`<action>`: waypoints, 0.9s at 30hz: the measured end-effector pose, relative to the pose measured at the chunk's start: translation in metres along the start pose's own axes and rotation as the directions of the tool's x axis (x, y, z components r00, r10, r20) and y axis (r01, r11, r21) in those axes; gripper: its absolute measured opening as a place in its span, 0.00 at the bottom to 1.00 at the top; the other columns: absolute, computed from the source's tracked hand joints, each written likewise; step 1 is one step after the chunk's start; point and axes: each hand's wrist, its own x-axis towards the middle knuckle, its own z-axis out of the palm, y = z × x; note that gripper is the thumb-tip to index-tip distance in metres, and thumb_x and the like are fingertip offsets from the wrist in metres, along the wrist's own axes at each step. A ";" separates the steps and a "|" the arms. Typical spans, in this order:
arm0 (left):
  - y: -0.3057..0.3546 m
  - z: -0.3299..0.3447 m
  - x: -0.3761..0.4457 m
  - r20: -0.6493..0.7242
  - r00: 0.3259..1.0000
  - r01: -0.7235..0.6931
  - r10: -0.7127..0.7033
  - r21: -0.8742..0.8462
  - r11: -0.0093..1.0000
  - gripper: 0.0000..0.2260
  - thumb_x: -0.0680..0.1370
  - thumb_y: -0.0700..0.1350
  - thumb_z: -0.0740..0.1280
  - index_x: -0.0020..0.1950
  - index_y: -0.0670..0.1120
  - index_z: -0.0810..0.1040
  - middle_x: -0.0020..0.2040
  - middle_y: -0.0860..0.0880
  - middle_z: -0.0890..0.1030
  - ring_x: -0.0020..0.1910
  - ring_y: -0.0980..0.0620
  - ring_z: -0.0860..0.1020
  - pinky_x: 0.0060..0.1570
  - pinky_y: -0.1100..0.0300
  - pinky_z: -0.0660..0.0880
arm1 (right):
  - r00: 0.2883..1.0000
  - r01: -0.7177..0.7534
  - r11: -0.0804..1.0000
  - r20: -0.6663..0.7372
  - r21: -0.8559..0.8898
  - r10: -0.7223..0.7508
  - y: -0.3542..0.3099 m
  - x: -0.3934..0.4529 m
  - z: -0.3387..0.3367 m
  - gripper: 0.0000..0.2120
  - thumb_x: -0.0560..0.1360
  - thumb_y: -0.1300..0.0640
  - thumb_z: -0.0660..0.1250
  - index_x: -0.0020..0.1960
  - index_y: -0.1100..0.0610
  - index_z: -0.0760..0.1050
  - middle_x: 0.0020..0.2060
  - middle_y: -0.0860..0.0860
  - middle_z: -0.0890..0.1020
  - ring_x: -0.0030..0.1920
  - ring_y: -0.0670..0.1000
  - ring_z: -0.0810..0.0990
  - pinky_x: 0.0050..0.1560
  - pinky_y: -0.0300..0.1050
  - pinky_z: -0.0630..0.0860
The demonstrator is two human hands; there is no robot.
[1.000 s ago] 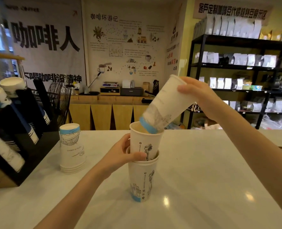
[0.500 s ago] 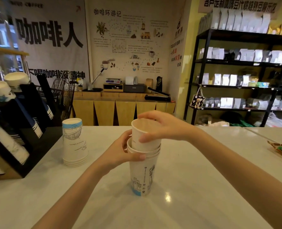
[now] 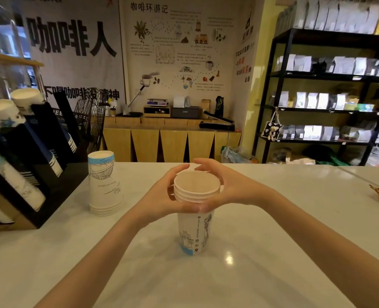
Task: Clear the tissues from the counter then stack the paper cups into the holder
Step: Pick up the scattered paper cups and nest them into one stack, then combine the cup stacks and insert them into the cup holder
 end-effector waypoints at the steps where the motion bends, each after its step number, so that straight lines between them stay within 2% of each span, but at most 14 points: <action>1: 0.000 -0.001 0.000 -0.002 1.000 0.001 -0.001 0.008 1.000 0.40 0.57 0.50 0.78 0.64 0.61 0.63 0.62 0.55 0.73 0.59 0.54 0.73 0.57 0.55 0.75 | 1.000 -0.010 0.999 -0.007 0.034 0.010 0.004 -0.001 0.001 0.47 0.57 0.48 0.78 0.68 0.39 0.55 0.64 0.42 0.68 0.62 0.43 0.70 0.56 0.36 0.71; 6: 0.008 -0.011 0.006 -0.033 0.999 0.015 -0.013 0.047 0.999 0.32 0.53 0.54 0.76 0.55 0.63 0.70 0.56 0.57 0.75 0.56 0.54 0.74 0.49 0.60 0.75 | 0.996 -0.094 0.976 0.022 0.198 0.091 0.038 -0.004 0.035 0.46 0.57 0.54 0.79 0.68 0.45 0.57 0.63 0.44 0.72 0.62 0.44 0.72 0.59 0.43 0.73; 10: 0.015 -0.026 0.015 -0.090 0.996 0.001 -0.001 0.001 1.000 0.28 0.53 0.54 0.75 0.52 0.58 0.74 0.54 0.54 0.75 0.52 0.52 0.76 0.46 0.60 0.76 | 0.996 -0.090 0.956 0.038 0.280 0.082 0.051 0.009 0.061 0.43 0.58 0.54 0.79 0.66 0.44 0.58 0.60 0.45 0.73 0.60 0.44 0.73 0.55 0.42 0.75; 15: 0.020 -0.054 0.020 -0.194 0.980 -0.029 0.032 0.018 0.999 0.24 0.53 0.56 0.74 0.48 0.57 0.76 0.52 0.52 0.77 0.50 0.51 0.77 0.44 0.61 0.77 | 0.993 -0.089 0.937 -0.039 0.339 0.108 0.052 0.037 0.064 0.37 0.57 0.53 0.78 0.62 0.49 0.65 0.56 0.47 0.78 0.54 0.46 0.79 0.53 0.44 0.78; 19: 0.020 -0.076 0.020 -0.274 0.959 -0.048 0.067 0.078 0.996 0.17 0.58 0.56 0.72 0.46 0.60 0.76 0.49 0.52 0.78 0.49 0.52 0.78 0.48 0.58 0.77 | 0.994 -0.025 0.940 -0.094 0.341 0.060 0.047 0.060 0.057 0.32 0.59 0.55 0.78 0.58 0.50 0.68 0.51 0.45 0.80 0.47 0.40 0.81 0.43 0.35 0.78; 22: 0.022 -0.094 0.020 -0.315 0.940 -0.080 0.133 0.175 0.981 0.11 0.66 0.56 0.68 0.47 0.60 0.76 0.47 0.53 0.79 0.46 0.57 0.78 0.43 0.65 0.76 | 0.986 0.044 0.927 -0.164 0.373 0.020 0.042 0.078 0.051 0.31 0.57 0.51 0.77 0.57 0.49 0.70 0.50 0.45 0.80 0.45 0.39 0.80 0.39 0.32 0.76; 25: 0.021 -0.113 0.021 -0.415 0.892 -0.078 0.178 0.247 0.966 0.11 0.74 0.50 0.64 0.55 0.51 0.75 0.47 0.55 0.79 0.45 0.59 0.77 0.39 0.70 0.74 | 0.970 0.136 0.876 -0.240 0.463 -0.024 0.032 0.094 0.043 0.25 0.59 0.49 0.77 0.53 0.48 0.72 0.49 0.45 0.81 0.46 0.41 0.81 0.40 0.35 0.77; 27: 0.019 -0.124 0.019 -0.490 0.847 -0.059 0.208 0.302 0.952 0.11 0.75 0.47 0.63 0.57 0.50 0.73 0.47 0.56 0.77 0.46 0.59 0.76 0.40 0.69 0.73 | 0.948 0.215 0.838 -0.312 0.502 -0.057 0.021 0.106 0.036 0.25 0.59 0.46 0.75 0.53 0.48 0.71 0.50 0.46 0.81 0.48 0.42 0.81 0.41 0.35 0.78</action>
